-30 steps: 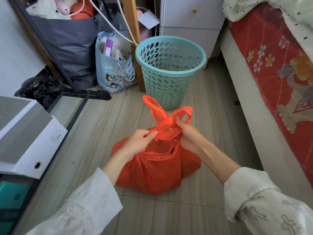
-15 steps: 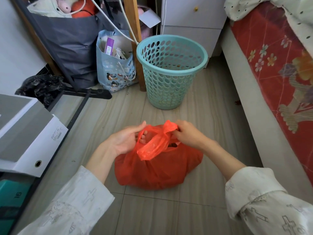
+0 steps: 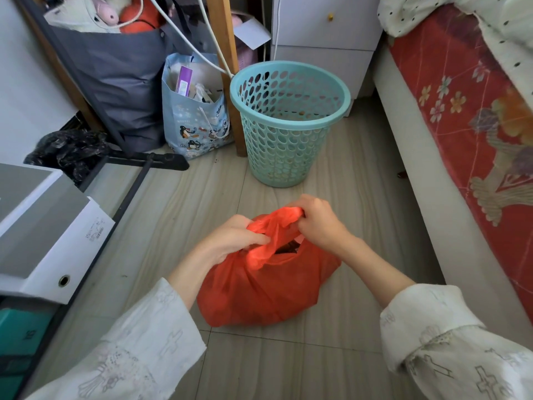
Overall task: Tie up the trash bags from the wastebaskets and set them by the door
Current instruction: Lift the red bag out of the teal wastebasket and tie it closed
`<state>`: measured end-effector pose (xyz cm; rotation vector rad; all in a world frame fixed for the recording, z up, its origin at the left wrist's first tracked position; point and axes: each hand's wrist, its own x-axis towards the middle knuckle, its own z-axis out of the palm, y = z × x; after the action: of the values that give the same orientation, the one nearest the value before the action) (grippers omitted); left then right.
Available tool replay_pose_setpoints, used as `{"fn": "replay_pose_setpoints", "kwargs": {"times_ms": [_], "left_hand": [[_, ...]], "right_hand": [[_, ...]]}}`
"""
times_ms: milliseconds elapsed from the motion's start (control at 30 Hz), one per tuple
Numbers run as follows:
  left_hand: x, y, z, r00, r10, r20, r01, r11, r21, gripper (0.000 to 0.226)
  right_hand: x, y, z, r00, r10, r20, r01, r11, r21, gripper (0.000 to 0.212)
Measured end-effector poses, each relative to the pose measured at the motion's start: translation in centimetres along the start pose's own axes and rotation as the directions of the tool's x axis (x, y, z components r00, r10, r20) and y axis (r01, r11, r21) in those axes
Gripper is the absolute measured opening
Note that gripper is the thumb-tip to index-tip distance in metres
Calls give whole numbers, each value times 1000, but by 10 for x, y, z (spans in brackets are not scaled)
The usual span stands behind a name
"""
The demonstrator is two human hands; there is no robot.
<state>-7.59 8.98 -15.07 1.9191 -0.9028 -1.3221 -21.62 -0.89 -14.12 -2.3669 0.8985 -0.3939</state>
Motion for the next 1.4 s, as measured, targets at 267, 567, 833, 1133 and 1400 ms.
{"fn": "replay_pose_setpoints", "kwargs": {"times_ms": [267,567,833,1133,1400], "left_hand": [[0,2,5,927,119,-357,-202,958,-205,15],[-10,20,-9,914,59,-401,-382,456,-804,49],[-7,27,-19,911,-29,-412,-403,154,-902,36],[2,-8,-47,851,-230,-472,-432,204,-879,51],[0,-57,-62,744,-424,-517,-445,263,-856,61]], "right_hand": [[-1,1,-6,982,189,20,-175,856,487,18],[-3,-8,-8,947,250,201,-287,380,879,19],[8,-9,-12,891,330,312,-269,-168,948,39],[4,34,-12,643,692,327,-106,-343,933,14],[-25,81,-10,409,884,225,-267,-120,956,34]]}}
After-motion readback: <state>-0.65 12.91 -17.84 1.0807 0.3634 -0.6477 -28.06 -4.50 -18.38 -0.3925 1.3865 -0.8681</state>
